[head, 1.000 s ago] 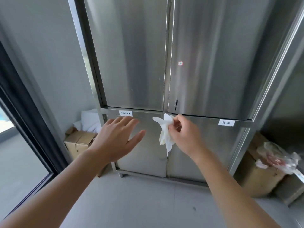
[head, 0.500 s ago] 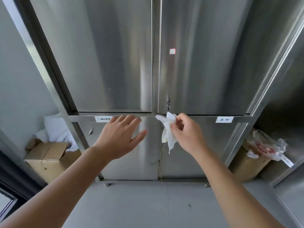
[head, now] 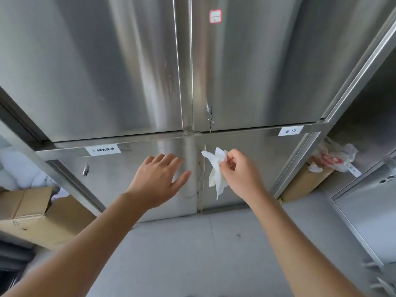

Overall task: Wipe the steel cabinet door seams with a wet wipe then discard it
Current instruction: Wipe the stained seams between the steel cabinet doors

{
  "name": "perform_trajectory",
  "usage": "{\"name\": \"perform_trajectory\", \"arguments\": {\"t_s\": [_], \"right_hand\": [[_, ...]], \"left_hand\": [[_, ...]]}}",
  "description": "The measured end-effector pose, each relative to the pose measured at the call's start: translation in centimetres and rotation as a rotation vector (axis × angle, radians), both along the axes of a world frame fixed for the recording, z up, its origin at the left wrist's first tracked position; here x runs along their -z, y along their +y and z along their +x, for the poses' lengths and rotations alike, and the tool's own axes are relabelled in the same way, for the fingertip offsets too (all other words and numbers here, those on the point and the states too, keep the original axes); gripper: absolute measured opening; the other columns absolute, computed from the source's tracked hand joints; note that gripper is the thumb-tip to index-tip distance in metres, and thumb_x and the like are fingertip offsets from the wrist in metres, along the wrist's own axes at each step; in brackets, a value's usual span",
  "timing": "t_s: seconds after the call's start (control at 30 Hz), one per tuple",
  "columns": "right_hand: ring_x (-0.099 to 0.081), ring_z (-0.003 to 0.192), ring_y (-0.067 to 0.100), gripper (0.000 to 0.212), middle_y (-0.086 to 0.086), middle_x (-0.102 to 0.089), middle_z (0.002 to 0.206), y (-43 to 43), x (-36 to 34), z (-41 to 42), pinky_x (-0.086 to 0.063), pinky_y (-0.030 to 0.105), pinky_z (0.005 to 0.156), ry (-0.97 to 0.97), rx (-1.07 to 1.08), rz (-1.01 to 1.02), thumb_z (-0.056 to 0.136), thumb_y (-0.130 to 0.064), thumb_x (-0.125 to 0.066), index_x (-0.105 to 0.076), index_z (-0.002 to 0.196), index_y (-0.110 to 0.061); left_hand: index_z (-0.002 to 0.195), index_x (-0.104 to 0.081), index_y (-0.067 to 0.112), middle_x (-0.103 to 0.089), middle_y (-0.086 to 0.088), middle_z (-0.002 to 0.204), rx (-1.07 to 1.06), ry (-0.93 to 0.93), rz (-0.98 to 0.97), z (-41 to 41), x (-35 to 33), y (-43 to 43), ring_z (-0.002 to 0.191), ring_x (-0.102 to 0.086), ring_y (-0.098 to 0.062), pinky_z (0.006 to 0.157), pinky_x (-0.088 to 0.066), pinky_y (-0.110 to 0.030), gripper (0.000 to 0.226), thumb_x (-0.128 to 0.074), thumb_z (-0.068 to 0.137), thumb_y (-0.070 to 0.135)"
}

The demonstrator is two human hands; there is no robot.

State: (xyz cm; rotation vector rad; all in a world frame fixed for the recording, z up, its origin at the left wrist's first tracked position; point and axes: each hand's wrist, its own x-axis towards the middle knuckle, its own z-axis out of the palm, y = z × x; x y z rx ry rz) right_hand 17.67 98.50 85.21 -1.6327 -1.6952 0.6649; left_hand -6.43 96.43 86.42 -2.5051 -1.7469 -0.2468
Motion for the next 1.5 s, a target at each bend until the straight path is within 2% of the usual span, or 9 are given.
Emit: {"name": "perform_trajectory", "arguments": {"t_s": [0.33, 0.5, 0.67, 0.83, 1.03, 1.13, 1.27, 1.37, 1.5], "right_hand": [[-0.053, 0.06, 0.01, 0.016, -0.01, -0.06, 0.07, 6.0, 9.4, -0.3, -0.038, 0.027, 0.055, 0.058, 0.005, -0.026, 0.094, -0.028, -0.056, -0.052, 0.081, -0.019], [-0.051, 0.057, 0.006, 0.015, -0.01, -0.06, 0.067, 10.3, 14.7, -1.0, -0.035, 0.023, 0.052, 0.078, 0.041, 0.04, 0.091, -0.025, -0.059, -0.051, 0.079, -0.02], [-0.054, 0.058, 0.015, 0.016, -0.005, -0.06, 0.064, 15.0, 21.2, -2.5, -0.042, 0.032, 0.055, 0.132, 0.048, 0.163, 0.086, -0.023, -0.062, -0.051, 0.075, -0.02], [-0.051, 0.056, 0.018, 0.019, -0.002, -0.057, 0.059, 18.3, 27.8, -3.5, -0.039, 0.026, 0.052, 0.113, 0.123, 0.414, 0.083, -0.018, -0.066, -0.051, 0.071, -0.016], [-0.059, 0.059, 0.016, 0.014, -0.01, -0.063, 0.065, 20.7, 34.5, -3.7, -0.047, 0.032, 0.053, 0.035, 0.244, 0.63, 0.085, -0.027, -0.069, -0.059, 0.077, -0.021], [-0.059, 0.061, 0.019, 0.012, -0.009, -0.065, 0.068, 22.4, 36.2, -3.5, -0.048, 0.033, 0.054, 0.015, 0.316, 0.68, 0.083, -0.025, -0.07, -0.061, 0.078, -0.02], [-0.056, 0.059, 0.02, 0.021, -0.009, -0.062, 0.064, 23.3, 37.2, -4.1, -0.041, 0.031, 0.051, 0.079, 0.351, 0.757, 0.084, -0.026, -0.072, -0.056, 0.074, -0.018], [-0.056, 0.059, 0.022, 0.024, -0.006, -0.061, 0.063, 23.3, 37.2, -4.1, -0.043, 0.034, 0.051, 0.097, 0.345, 0.737, 0.083, -0.025, -0.073, -0.053, 0.072, -0.018], [-0.054, 0.06, 0.021, 0.021, -0.01, -0.059, 0.063, 22.7, 36.3, -3.9, -0.031, 0.027, 0.048, 0.042, 0.32, 0.687, 0.081, -0.023, -0.072, -0.053, 0.073, -0.018]], "left_hand": [[0.121, -0.063, 0.017, -0.068, 0.001, 0.117, -0.015, 0.034, -0.029, -0.2, 7.6, 4.5, 0.099, -0.064, -0.025, 0.086, -0.049, -0.04, 0.062, -0.024, 0.101, 0.061], [0.125, -0.061, 0.018, -0.066, 0.002, 0.12, 0.026, 0.032, -0.022, -0.7, 12.5, 8.5, 0.102, -0.063, -0.023, 0.09, -0.048, -0.04, 0.067, -0.019, 0.101, 0.064], [0.12, -0.061, 0.016, -0.067, 0.0, 0.117, 0.136, 0.081, 0.055, -1.8, 18.7, 12.8, 0.097, -0.064, -0.024, 0.088, -0.049, -0.039, 0.07, -0.013, 0.102, 0.065], [0.115, -0.063, 0.014, -0.069, -0.003, 0.103, 0.25, 0.116, 0.254, -2.3, 25.1, 15.8, 0.084, -0.065, -0.026, 0.079, -0.053, -0.039, 0.055, -0.03, 0.103, 0.057], [0.115, -0.062, 0.014, -0.066, 0.0, 0.103, 0.266, 0.127, 0.433, -1.9, 30.6, 17.1, 0.086, -0.062, -0.027, 0.078, -0.05, -0.043, 0.059, -0.026, 0.103, 0.058], [0.116, -0.063, 0.015, -0.066, 0.002, 0.1, 0.258, 0.128, 0.518, -1.8, 31.6, 17.6, 0.083, -0.061, -0.025, 0.078, -0.048, -0.041, 0.062, -0.022, 0.103, 0.06], [0.122, -0.064, 0.015, -0.067, 0.002, 0.101, 0.281, 0.125, 0.591, -1.9, 32.2, 17.9, 0.083, -0.062, -0.025, 0.078, -0.049, -0.042, 0.061, -0.025, 0.103, 0.058], [0.121, -0.064, 0.015, -0.067, 0.002, 0.102, 0.291, 0.131, 0.595, -2.0, 32.4, 18.0, 0.083, -0.062, -0.025, 0.076, -0.049, -0.041, 0.059, -0.027, 0.103, 0.058], [0.119, -0.064, 0.016, -0.065, 0.002, 0.099, 0.299, 0.171, 0.601, -2.2, 32.2, 17.9, 0.082, -0.061, -0.025, 0.075, -0.05, -0.041, 0.06, -0.025, 0.104, 0.057]]}}
